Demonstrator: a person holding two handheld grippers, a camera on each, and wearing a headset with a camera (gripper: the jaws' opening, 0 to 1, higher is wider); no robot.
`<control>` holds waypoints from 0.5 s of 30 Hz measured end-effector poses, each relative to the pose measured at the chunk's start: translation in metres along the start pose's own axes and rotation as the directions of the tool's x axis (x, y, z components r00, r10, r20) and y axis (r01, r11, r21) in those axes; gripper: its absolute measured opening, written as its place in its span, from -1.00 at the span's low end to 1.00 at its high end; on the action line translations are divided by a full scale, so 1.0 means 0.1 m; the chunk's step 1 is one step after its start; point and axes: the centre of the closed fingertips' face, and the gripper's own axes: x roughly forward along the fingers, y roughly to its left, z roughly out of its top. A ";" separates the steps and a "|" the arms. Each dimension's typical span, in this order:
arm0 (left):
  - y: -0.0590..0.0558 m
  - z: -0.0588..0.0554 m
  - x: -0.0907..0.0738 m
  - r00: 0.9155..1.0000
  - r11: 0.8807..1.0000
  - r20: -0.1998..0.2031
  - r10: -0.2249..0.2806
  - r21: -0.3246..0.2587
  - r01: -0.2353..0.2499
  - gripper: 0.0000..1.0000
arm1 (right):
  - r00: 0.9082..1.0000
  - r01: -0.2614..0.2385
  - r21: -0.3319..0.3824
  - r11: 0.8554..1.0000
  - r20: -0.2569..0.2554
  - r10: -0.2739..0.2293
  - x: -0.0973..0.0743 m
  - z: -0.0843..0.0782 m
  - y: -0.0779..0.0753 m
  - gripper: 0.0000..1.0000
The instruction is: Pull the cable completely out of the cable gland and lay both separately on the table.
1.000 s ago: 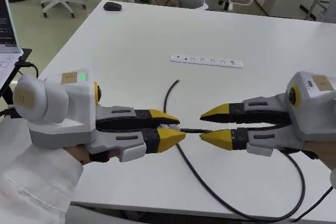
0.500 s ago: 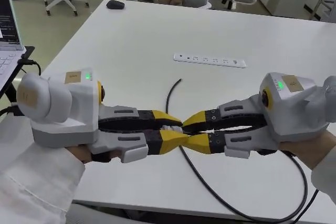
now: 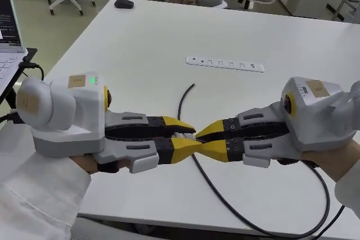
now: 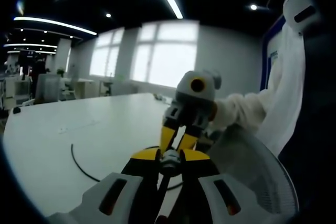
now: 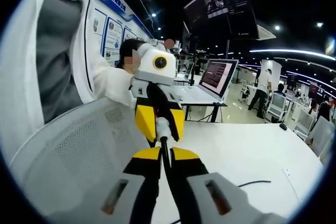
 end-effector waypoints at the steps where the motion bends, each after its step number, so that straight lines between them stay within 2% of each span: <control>1: 0.01 0.01 -0.01 1.000 1.000 0.007 0.004 -0.003 -0.004 -0.66 | 1.000 0.006 0.003 1.000 0.000 -0.006 -0.03 -0.01 -0.01 -0.89; 15: 0.01 0.04 -0.02 1.000 1.000 0.020 0.008 -0.007 -0.007 -0.66 | 0.998 0.060 0.047 0.997 -0.023 -0.059 -0.27 -0.11 -0.03 -0.88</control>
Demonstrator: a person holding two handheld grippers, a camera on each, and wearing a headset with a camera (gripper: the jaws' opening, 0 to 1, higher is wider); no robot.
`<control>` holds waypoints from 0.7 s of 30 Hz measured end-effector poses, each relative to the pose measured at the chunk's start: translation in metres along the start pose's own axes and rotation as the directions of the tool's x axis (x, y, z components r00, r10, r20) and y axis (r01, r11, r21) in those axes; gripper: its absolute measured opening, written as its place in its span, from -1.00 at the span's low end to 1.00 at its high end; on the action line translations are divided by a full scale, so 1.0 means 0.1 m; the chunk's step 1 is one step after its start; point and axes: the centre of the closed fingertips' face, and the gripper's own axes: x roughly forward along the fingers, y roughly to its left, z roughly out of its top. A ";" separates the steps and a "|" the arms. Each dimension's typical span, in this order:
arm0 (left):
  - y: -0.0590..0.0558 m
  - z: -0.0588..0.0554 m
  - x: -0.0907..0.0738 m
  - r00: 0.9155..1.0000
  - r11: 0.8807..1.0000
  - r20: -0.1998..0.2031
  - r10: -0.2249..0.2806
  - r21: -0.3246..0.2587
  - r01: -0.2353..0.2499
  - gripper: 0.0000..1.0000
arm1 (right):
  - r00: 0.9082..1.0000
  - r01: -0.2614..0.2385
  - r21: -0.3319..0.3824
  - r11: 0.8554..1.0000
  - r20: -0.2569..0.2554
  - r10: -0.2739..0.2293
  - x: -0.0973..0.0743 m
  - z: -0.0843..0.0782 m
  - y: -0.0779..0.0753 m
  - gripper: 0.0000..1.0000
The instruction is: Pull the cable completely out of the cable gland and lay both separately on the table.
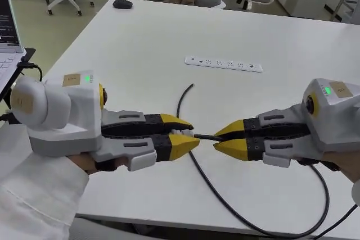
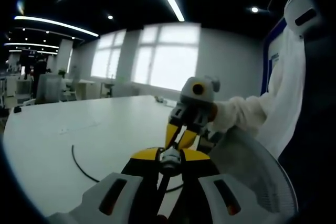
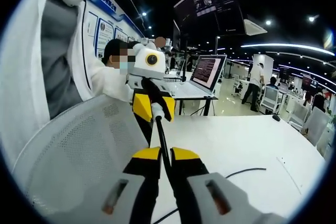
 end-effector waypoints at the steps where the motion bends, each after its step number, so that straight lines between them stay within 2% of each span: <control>1: 0.00 0.00 0.00 1.000 1.000 -0.001 -0.001 0.002 0.001 -0.66 | 1.000 0.001 0.000 1.000 -0.002 -0.001 -0.01 0.00 0.00 -0.88; 10: 0.00 0.00 0.00 1.000 1.000 0.002 -0.001 -0.005 0.001 -0.66 | 1.000 0.004 -0.002 1.000 -0.010 -0.004 0.02 0.00 -0.02 -0.86; 14: 0.01 -0.03 0.00 1.000 1.000 -0.017 0.008 0.001 -0.008 -0.66 | 1.000 -0.007 -0.007 1.000 -0.005 0.007 0.03 0.06 -0.01 -0.82; 18: 0.00 -0.02 0.00 1.000 1.000 -0.010 0.002 -0.002 -0.002 -0.66 | 1.000 -0.020 -0.034 0.999 0.002 0.020 0.10 0.14 0.01 -0.68; 21: 0.00 -0.03 0.00 1.000 1.000 -0.015 0.001 -0.001 -0.001 -0.66 | 1.000 -0.031 -0.054 0.998 0.004 0.031 0.17 0.18 0.02 -0.67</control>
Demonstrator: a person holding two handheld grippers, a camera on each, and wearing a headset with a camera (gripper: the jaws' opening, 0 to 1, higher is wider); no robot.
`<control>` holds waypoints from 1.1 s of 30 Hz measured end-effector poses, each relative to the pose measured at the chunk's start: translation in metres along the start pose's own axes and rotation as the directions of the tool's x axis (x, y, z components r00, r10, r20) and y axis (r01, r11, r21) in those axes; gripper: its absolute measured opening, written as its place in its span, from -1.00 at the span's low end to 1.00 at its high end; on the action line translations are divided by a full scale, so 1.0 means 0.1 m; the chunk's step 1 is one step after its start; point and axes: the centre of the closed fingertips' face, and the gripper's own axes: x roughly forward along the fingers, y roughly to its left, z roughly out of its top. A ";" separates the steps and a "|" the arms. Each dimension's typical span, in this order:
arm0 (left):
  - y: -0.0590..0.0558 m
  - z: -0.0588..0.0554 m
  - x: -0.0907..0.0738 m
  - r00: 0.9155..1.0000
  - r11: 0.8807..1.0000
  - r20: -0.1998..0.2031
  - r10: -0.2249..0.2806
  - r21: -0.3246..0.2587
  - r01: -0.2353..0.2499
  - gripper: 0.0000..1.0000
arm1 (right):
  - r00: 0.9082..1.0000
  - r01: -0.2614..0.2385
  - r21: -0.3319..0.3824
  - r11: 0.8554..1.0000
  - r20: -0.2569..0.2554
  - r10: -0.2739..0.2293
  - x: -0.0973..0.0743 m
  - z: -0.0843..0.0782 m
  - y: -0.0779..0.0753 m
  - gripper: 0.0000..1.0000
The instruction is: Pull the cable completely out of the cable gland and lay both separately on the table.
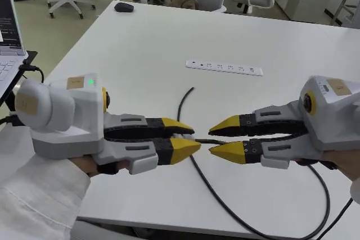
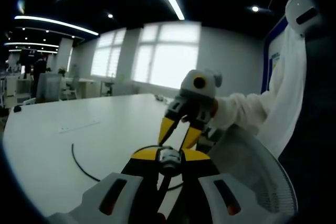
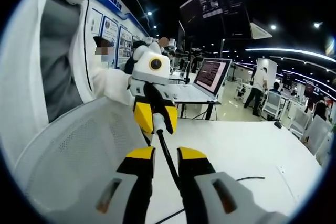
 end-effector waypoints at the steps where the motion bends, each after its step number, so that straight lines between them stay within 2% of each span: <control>1: 0.00 0.00 0.00 1.000 1.000 -0.001 0.000 0.001 0.000 -0.66 | 1.000 -0.004 -0.002 1.000 0.002 0.004 0.02 0.01 0.00 -0.67; 7: -0.01 0.00 0.00 1.000 1.000 -0.001 -0.002 0.000 0.002 -0.66 | 0.999 -0.041 -0.021 0.999 0.002 0.041 0.15 0.03 0.02 -0.76; 9: 0.00 0.00 0.00 1.000 1.000 -0.001 -0.001 0.000 0.001 -0.66 | 0.999 -0.050 -0.020 0.999 0.003 0.050 0.15 0.02 0.02 -0.86; 20: 0.01 0.00 -0.01 1.000 1.000 0.003 0.002 -0.001 -0.002 -0.66 | 0.998 -0.065 -0.015 0.998 -0.006 0.065 0.13 -0.02 0.02 -0.90; 30: 0.06 0.04 -0.04 0.999 1.000 0.024 0.022 -0.014 -0.022 -0.66 | 0.999 -0.028 0.006 1.000 -0.034 0.028 -0.08 -0.19 -0.04 -0.91; 33: 0.08 0.03 -0.04 0.999 1.000 0.019 0.030 -0.009 -0.030 -0.66 | 0.998 -0.022 0.020 1.000 -0.056 0.023 -0.16 -0.27 -0.05 -0.91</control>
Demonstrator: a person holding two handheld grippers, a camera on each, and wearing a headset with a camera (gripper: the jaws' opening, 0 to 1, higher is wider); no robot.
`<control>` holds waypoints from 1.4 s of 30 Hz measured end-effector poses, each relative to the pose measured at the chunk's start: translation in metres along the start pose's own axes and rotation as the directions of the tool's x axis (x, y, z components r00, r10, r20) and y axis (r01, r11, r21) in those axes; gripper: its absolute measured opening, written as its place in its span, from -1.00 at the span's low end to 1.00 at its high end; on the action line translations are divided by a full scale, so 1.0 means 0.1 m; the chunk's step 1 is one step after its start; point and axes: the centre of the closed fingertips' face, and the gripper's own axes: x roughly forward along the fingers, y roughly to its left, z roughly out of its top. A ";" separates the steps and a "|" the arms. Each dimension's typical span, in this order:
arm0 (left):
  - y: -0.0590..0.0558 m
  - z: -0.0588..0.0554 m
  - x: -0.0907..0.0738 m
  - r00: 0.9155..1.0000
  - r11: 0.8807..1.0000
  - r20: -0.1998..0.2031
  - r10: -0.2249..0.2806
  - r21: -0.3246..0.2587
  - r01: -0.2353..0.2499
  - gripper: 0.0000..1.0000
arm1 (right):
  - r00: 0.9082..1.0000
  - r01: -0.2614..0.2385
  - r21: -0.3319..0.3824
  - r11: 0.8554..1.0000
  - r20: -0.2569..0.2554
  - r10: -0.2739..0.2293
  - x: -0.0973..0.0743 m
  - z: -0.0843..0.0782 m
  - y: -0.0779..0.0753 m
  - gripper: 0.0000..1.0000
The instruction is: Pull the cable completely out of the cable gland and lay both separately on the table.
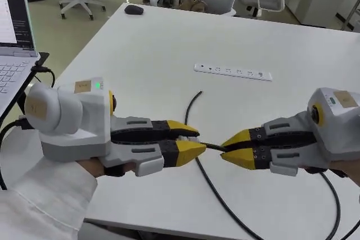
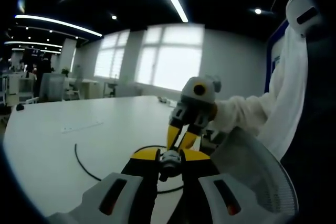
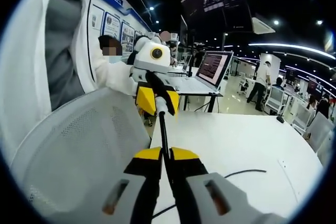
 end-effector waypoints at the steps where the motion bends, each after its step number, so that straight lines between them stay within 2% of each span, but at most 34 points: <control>1: 0.00 0.01 0.00 1.000 1.000 0.003 0.000 0.000 0.000 -0.66 | 1.000 0.001 0.004 1.000 -0.005 -0.001 -0.02 -0.02 0.00 -0.91; 9: 0.06 0.02 -0.01 1.000 1.000 0.017 0.025 -0.017 -0.025 -0.65 | 0.998 0.010 0.055 0.998 -0.058 -0.007 -0.16 -0.29 -0.08 -0.91; 15: 0.10 0.04 -0.02 0.999 0.999 0.027 0.040 -0.023 -0.039 -0.65 | 0.994 0.033 0.091 0.995 -0.104 -0.023 -0.16 -0.55 -0.19 -0.91; 16: 0.11 0.04 -0.03 0.999 0.999 0.028 0.045 -0.022 -0.044 -0.65 | 0.992 0.045 0.093 0.995 -0.118 -0.034 -0.15 -0.60 -0.23 -0.92; 17: 0.11 0.04 -0.03 0.999 0.999 0.028 0.047 -0.022 -0.046 -0.65 | 0.984 0.071 0.095 0.993 -0.172 -0.054 -0.14 -0.73 -0.30 -0.92; 19: 0.11 0.04 -0.03 0.998 0.999 0.030 0.048 -0.023 -0.047 -0.65 | 0.972 0.083 0.090 0.993 -0.225 -0.061 -0.08 -0.84 -0.36 -0.92; 21: 0.12 0.05 -0.04 0.998 0.999 0.034 0.050 -0.024 -0.049 -0.65 | 0.975 0.090 0.094 0.992 -0.211 -0.068 0.06 -0.87 -0.45 -0.92; 24: 0.13 0.05 -0.04 0.998 0.998 0.035 0.053 -0.029 -0.052 -0.65 | 0.977 0.097 0.152 0.984 -0.205 -0.065 0.27 -0.98 -0.60 -0.92; 25: 0.13 0.05 -0.04 0.998 0.998 0.033 0.054 -0.028 -0.053 -0.65 | 0.975 0.096 0.173 0.980 -0.214 -0.057 0.32 -1.03 -0.63 -0.91; 26: 0.12 0.04 -0.04 0.998 0.998 0.030 0.054 -0.025 -0.053 -0.65 | 0.969 0.114 0.211 0.971 -0.239 -0.062 0.38 -1.12 -0.68 -0.91; 28: 0.13 0.05 -0.04 0.998 0.998 0.031 0.056 -0.024 -0.056 -0.65 | 0.964 0.142 0.212 0.967 -0.250 -0.087 0.48 -1.19 -0.78 -0.91; 30: 0.14 0.05 -0.05 0.997 0.998 0.036 0.063 -0.028 -0.062 -0.65 | 0.965 0.136 0.226 0.964 -0.252 -0.077 0.61 -1.25 -0.82 -0.90; 33: 0.18 0.07 -0.07 0.996 0.996 0.048 0.077 -0.037 -0.076 -0.65 | 0.958 0.125 0.229 0.965 -0.281 -0.058 0.74 -1.35 -0.83 -0.90; 37: 0.21 0.11 -0.09 0.994 0.995 0.065 0.093 -0.039 -0.091 -0.65 | 0.953 0.151 0.241 0.959 -0.292 -0.077 0.86 -1.42 -0.86 -0.88; 40: 0.24 0.08 -0.08 0.993 0.994 0.051 0.102 -0.049 -0.099 -0.65 | 0.949 0.175 0.260 0.950 -0.300 -0.092 0.90 -1.47 -0.84 -0.88; 42: 0.25 0.04 -0.07 0.994 0.993 0.038 0.104 -0.052 -0.102 -0.65 | 0.944 0.185 0.274 0.944 -0.316 -0.094 0.91 -1.51 -0.81 -0.94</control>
